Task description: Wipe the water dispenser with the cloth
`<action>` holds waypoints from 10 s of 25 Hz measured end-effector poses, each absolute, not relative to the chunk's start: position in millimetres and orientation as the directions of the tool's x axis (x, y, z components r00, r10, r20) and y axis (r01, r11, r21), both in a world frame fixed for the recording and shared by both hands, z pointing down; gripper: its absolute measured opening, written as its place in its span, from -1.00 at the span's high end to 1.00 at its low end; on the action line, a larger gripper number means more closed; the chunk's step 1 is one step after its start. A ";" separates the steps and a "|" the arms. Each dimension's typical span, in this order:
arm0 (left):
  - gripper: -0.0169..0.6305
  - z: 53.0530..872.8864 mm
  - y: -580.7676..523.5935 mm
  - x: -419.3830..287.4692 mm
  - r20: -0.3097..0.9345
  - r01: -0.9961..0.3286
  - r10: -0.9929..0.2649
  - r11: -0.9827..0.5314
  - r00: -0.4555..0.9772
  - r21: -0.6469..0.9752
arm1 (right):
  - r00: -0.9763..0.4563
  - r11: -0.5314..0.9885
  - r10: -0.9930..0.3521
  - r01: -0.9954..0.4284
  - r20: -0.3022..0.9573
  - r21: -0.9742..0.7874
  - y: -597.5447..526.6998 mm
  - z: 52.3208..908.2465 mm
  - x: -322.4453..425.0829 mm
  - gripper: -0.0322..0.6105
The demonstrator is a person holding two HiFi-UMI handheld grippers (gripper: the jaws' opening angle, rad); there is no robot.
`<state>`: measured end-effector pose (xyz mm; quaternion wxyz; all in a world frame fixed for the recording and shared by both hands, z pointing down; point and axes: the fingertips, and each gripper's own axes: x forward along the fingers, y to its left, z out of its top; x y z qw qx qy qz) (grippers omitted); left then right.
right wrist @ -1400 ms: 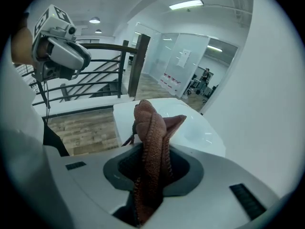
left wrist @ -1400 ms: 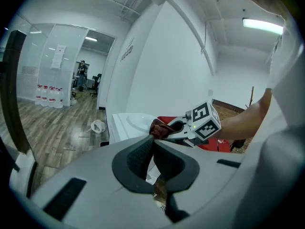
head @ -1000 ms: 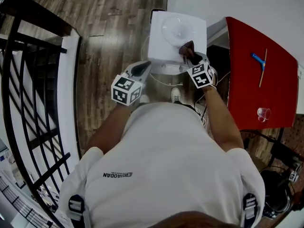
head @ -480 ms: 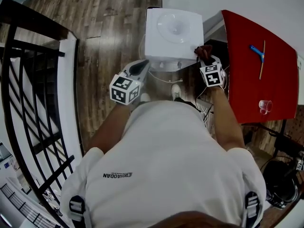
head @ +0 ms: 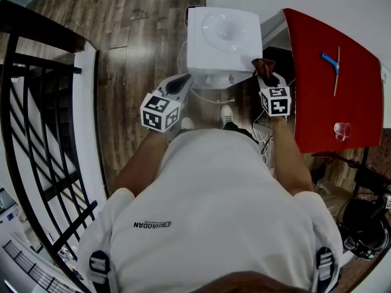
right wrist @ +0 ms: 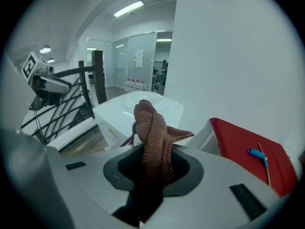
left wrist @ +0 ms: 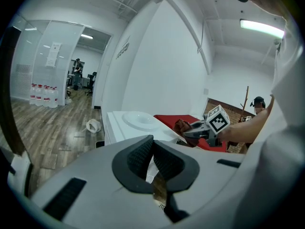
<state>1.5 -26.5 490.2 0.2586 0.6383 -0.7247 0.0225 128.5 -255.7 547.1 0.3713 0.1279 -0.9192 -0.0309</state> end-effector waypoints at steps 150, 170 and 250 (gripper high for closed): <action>0.96 448.9 87.0 -254.5 0.390 -0.962 -0.884 -0.192 0.256 0.196 | -0.845 0.776 -0.215 -0.452 0.489 -0.440 15.9 543.0 -106.1 0.63; 0.96 483.2 16.9 -318.9 0.366 -0.691 -0.594 -0.677 0.716 0.253 | -0.188 0.630 -0.713 -0.595 0.676 0.499 -54.0 551.5 -126.8 0.63; 0.96 503.4 3.7 -366.0 0.333 -0.790 -0.718 -0.527 0.611 0.314 | -0.216 0.639 -0.717 -0.583 0.663 0.501 -164.3 550.8 -217.6 0.63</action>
